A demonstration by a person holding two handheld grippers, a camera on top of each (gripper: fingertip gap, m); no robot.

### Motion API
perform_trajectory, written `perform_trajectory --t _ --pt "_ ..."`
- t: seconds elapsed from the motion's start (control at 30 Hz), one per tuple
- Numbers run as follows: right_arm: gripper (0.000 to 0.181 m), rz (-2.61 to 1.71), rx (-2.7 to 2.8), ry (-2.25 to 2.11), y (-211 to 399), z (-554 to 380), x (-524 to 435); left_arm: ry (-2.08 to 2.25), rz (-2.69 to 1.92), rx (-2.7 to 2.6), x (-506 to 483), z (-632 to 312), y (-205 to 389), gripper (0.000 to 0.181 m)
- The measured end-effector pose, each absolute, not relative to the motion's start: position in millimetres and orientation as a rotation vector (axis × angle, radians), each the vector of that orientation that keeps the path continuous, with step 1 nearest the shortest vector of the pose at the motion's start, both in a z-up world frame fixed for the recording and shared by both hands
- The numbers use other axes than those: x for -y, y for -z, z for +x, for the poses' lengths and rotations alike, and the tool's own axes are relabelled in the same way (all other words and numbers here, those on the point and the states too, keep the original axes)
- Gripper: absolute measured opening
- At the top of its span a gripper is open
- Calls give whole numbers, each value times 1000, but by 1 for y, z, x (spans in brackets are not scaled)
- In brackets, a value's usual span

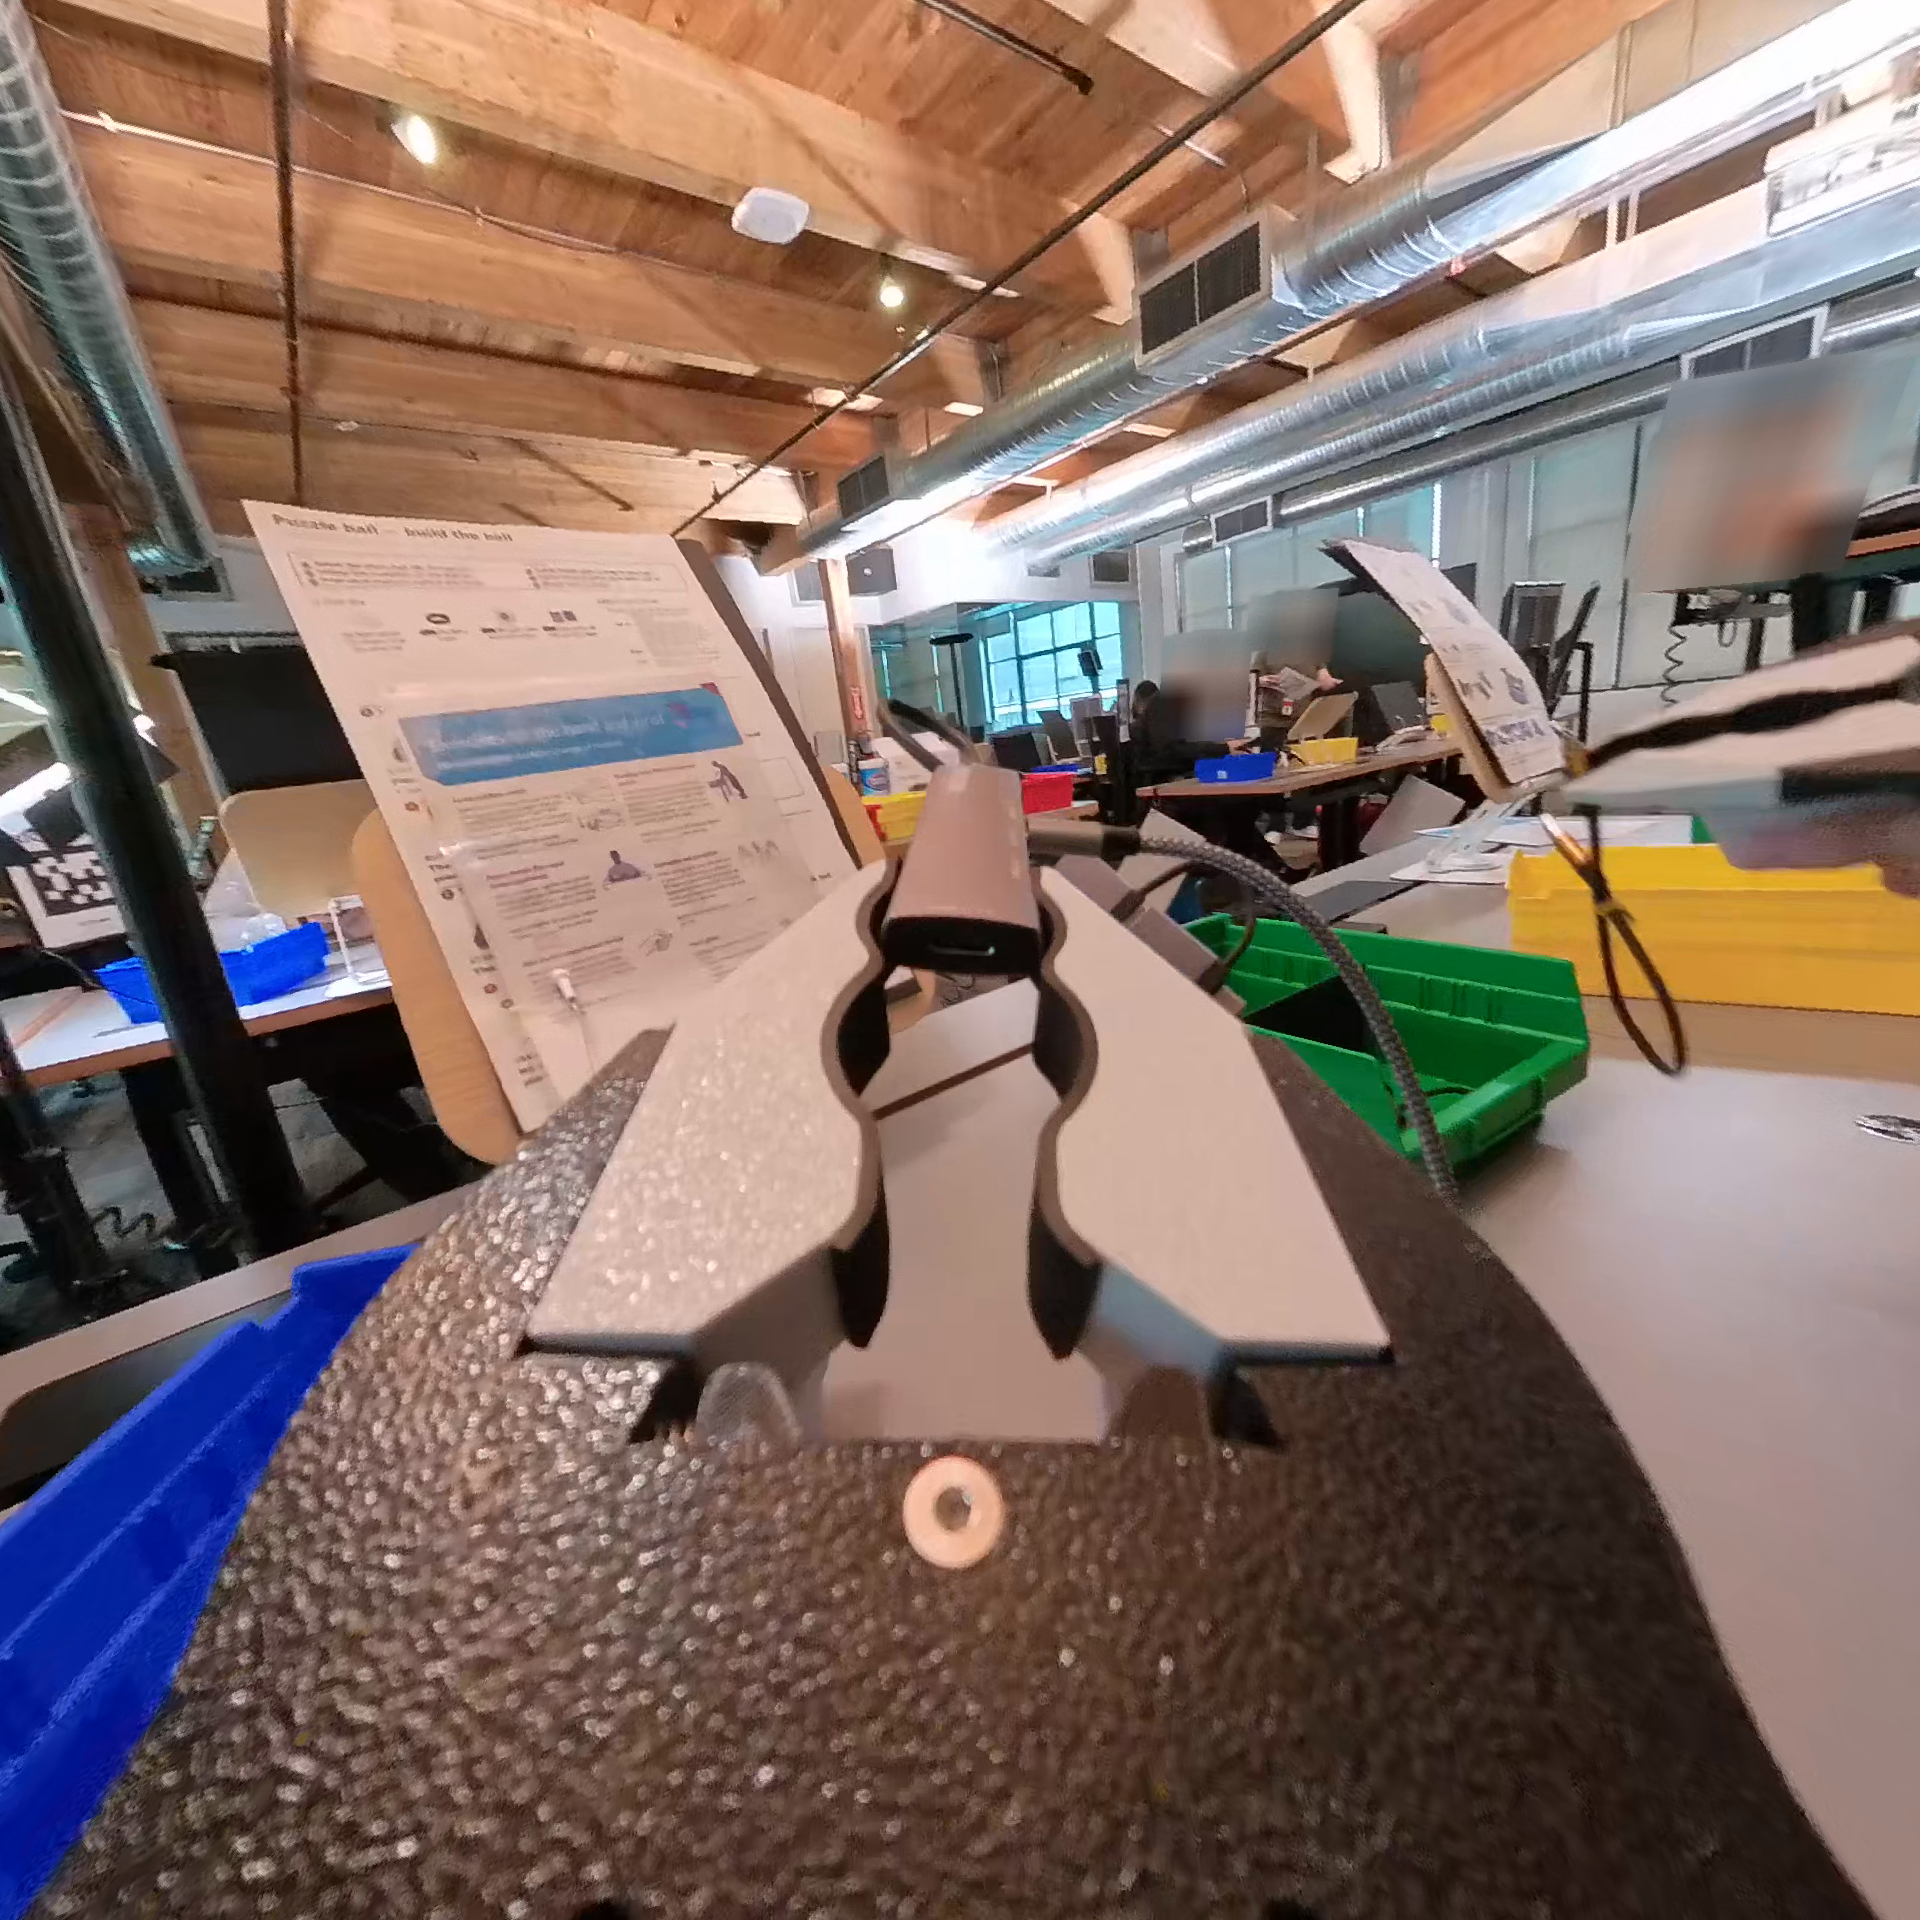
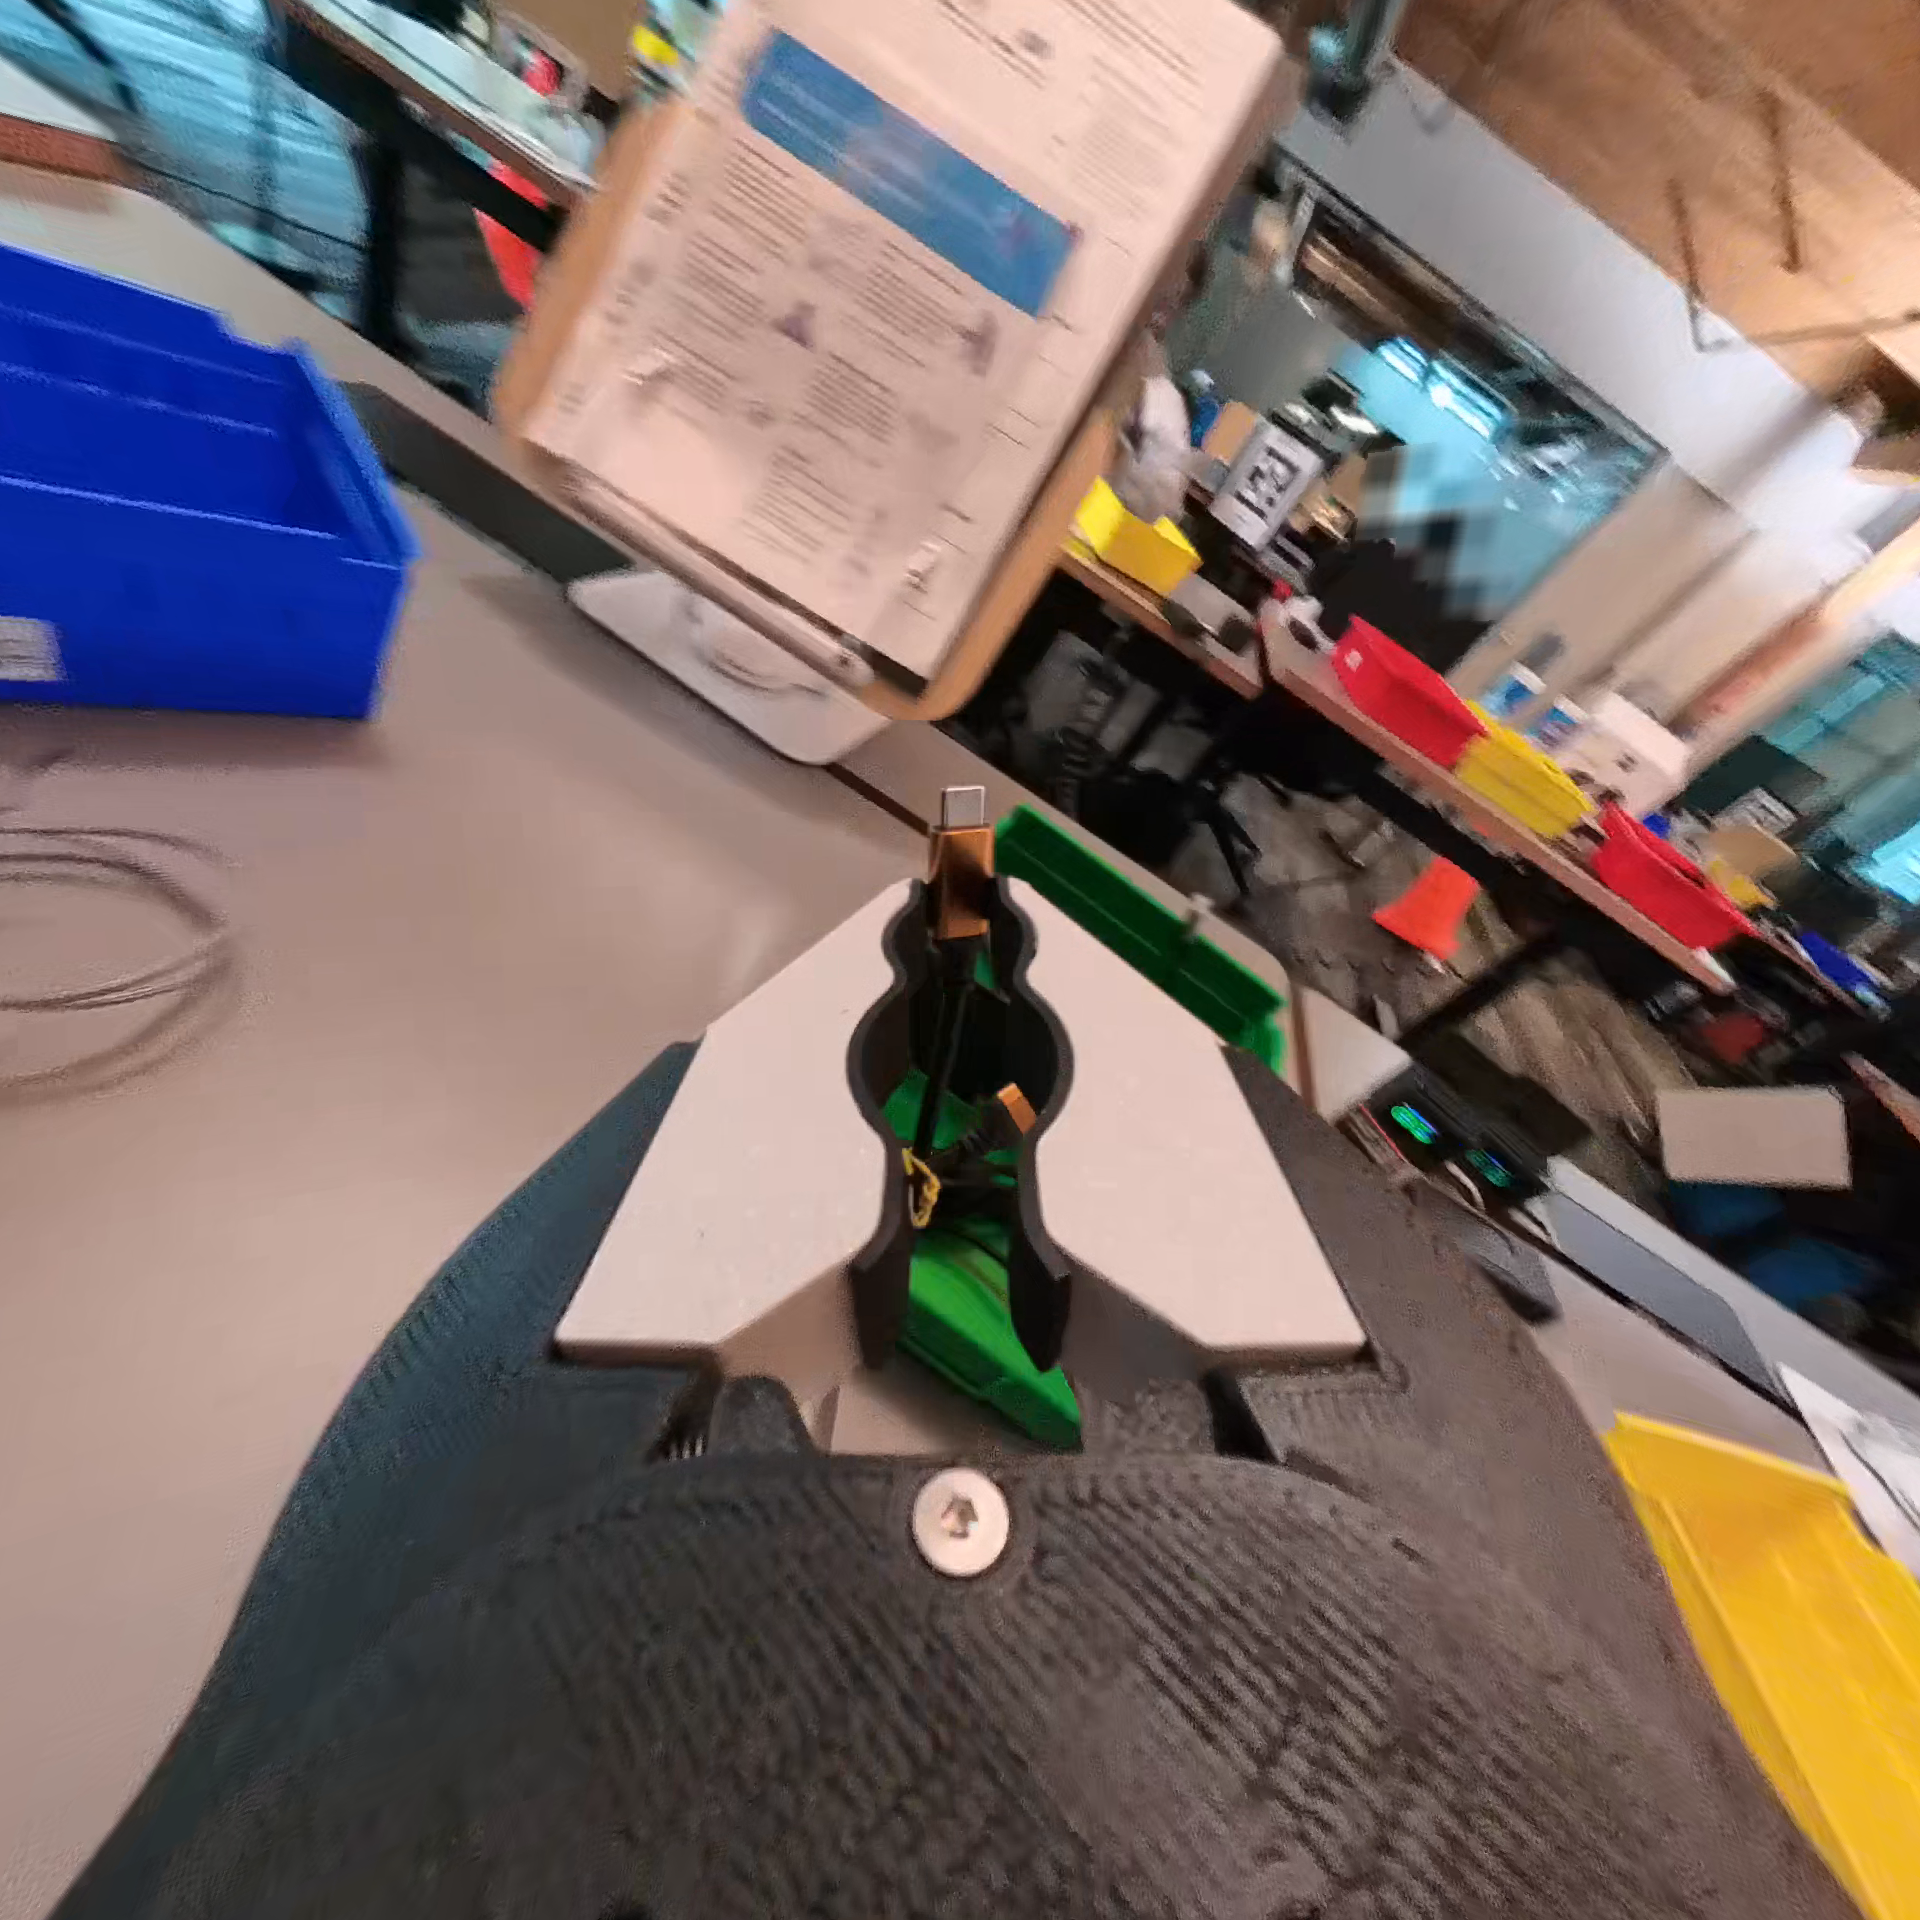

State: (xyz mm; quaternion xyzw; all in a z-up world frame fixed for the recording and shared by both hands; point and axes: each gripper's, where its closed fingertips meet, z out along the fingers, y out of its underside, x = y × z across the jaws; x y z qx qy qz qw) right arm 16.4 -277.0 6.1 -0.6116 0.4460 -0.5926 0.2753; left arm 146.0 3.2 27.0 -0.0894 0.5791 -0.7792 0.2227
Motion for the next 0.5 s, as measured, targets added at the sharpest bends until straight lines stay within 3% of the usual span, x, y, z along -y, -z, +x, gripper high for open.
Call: perform_trajectory --t 0.13,0.27,0.5 --pt "11 -1594 -1349 1655 -17 38 332 2168 -208 -1646 4 142 -23 20" --pt "11 -1800 -1445 1753 15 70 374 2173 -200 -1671 9 142 -18 20" --pt "10 -2294 -1444 1077 158 118 338 2206 -226 -1729 13 148 -6 20"
